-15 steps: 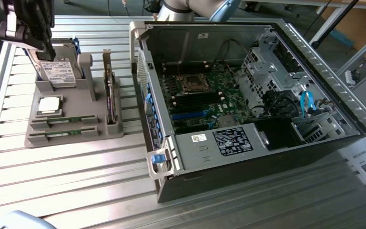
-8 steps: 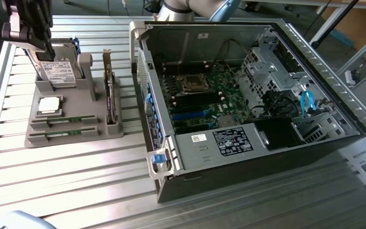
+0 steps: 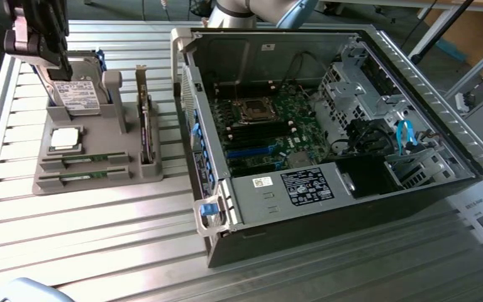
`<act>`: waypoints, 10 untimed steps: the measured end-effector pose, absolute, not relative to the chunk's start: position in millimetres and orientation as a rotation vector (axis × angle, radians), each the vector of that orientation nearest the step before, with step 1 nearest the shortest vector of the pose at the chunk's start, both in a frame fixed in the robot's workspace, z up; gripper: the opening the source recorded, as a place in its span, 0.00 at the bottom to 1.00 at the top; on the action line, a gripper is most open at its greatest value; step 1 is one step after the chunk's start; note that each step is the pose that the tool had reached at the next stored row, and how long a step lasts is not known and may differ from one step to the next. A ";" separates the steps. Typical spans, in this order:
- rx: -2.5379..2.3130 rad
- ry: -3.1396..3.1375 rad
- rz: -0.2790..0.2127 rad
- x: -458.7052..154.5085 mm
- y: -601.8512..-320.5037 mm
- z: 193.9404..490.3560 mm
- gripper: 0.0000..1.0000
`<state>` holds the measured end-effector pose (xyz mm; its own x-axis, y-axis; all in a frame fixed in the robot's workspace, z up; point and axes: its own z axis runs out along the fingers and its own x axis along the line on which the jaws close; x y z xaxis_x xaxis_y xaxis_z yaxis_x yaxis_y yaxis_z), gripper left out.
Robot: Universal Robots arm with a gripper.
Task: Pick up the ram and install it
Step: 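Pick up the ram and move it above insertion slot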
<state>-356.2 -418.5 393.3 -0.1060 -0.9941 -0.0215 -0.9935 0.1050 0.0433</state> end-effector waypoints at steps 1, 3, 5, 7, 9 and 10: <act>2.092 -2.326 -0.073 -356.3 -418.9 393.3 0.10; 2.092 -2.326 -0.073 -356.2 -419.9 393.3 0.10; 2.092 -2.326 -0.073 -356.3 -420.8 393.3 0.10; 2.092 -2.326 -0.073 -356.3 -421.7 393.3 0.10; 2.092 -2.326 -0.073 -356.3 -422.6 393.3 0.10; 2.092 -2.326 -0.073 -356.3 -422.6 393.3 0.10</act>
